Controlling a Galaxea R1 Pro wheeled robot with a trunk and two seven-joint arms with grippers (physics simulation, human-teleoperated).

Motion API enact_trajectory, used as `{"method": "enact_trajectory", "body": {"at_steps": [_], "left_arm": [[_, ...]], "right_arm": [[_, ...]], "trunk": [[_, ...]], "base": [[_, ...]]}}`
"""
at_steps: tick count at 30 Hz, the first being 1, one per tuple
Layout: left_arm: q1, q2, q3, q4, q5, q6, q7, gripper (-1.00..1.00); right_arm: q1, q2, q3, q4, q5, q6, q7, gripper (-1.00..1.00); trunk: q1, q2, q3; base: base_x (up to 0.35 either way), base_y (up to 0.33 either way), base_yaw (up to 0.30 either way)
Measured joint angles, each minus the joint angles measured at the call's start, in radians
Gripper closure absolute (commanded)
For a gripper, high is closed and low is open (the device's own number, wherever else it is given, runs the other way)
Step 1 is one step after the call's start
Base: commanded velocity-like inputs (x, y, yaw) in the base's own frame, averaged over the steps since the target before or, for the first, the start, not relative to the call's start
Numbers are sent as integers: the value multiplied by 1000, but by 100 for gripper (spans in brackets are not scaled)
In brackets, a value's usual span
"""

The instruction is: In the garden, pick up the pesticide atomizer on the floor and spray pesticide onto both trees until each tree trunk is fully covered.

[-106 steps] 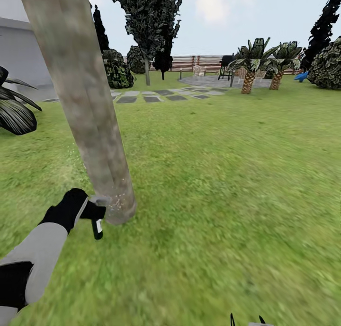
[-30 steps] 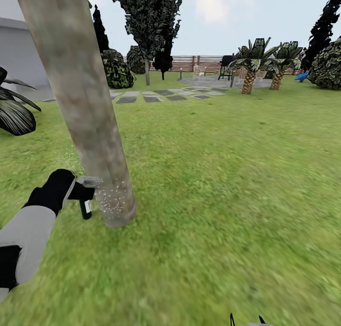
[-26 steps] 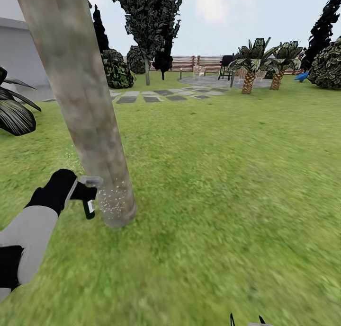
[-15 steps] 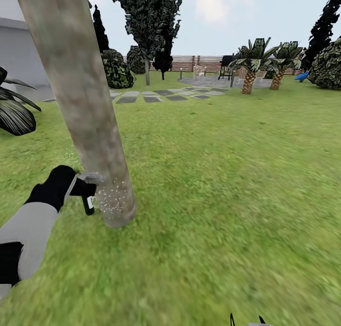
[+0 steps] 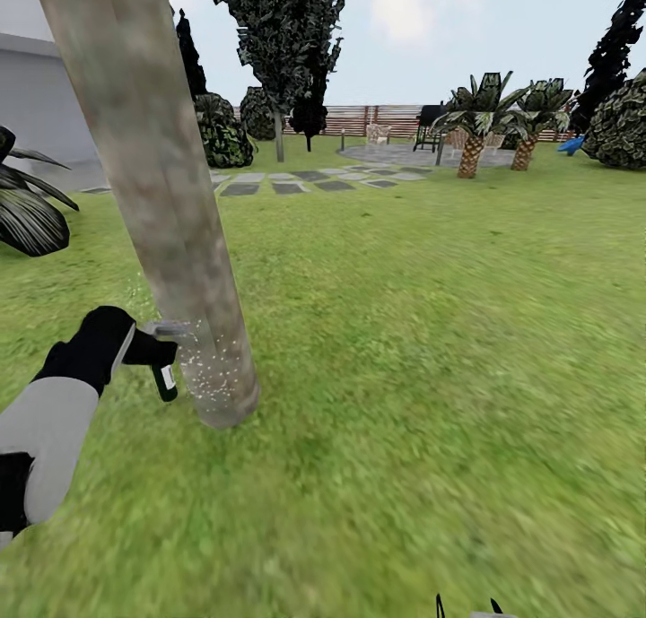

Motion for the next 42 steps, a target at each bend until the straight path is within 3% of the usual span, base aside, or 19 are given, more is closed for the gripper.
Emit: {"method": "enact_trajectory", "body": {"at_steps": [6, 9, 11, 14, 15, 16, 24, 29, 33, 36, 39, 41, 42], "left_arm": [[-64, -16, -8, 1, -1, 1, -1, 100], [-67, -2, -24, 3, -3, 1, -15, 100], [-66, 22, -43, 3, -6, -1, -70, 100], [-65, 51, -129, 3, -2, 0, -149, 100], [-64, 48, -169, 2, 3, 2, -165, 100], [-65, 44, -184, 1, 2, 2, -169, 100], [-68, 24, -198, 0, 0, 2, -173, 100], [-109, -8, -197, 2, 4, 3, -173, 100], [-118, -12, -199, 12, -3, 1, -173, 100], [-118, 13, -199, 19, -10, -3, -175, 100], [-118, 59, -200, 21, -10, -3, -177, 100], [-111, 109, -200, 21, -19, -8, -177, 100], [-109, 118, -200, 21, -7, -5, -178, 100]], "right_arm": [[0, 0, 0, 0, 0, 0, 0, -100], [0, 0, 0, 0, -1, 0, 0, -100], [0, 0, 0, 0, -1, 0, 0, -100], [0, 0, 0, 0, -2, 0, 0, -100], [0, 0, 0, 0, -2, 0, 0, -100], [0, 0, 0, 0, -2, 0, 0, -100], [0, 0, 0, 0, -2, 0, 0, -100], [0, 0, 0, 0, -2, 0, 0, -100], [0, 0, 0, 0, -1, 0, 0, -100], [0, 0, 0, 0, -1, 0, 0, -100], [0, 0, 0, 0, -1, 0, 0, -100], [0, 0, 0, 0, -1, 0, 0, -100], [0, 0, 0, 0, -1, 0, 0, -100]], "trunk": [[0, 0, 0], [0, 0, 0], [0, 0, 0], [0, 0, 0], [0, 0, 0], [0, 0, 0], [0, 0, 0], [0, 0, 0], [0, 0, 0], [0, 0, 0], [0, 0, 0], [0, 0, 0], [0, 0, 0]], "base": [[0, 0, 0], [0, 0, 0], [0, 0, 0], [0, 0, 0], [0, 0, 0], [0, 0, 0], [-110, 0, 0], [-14, 0, 0], [0, 0, 0], [0, 0, 0], [0, 0, 0], [0, 0, 0], [0, 0, 0]]}}
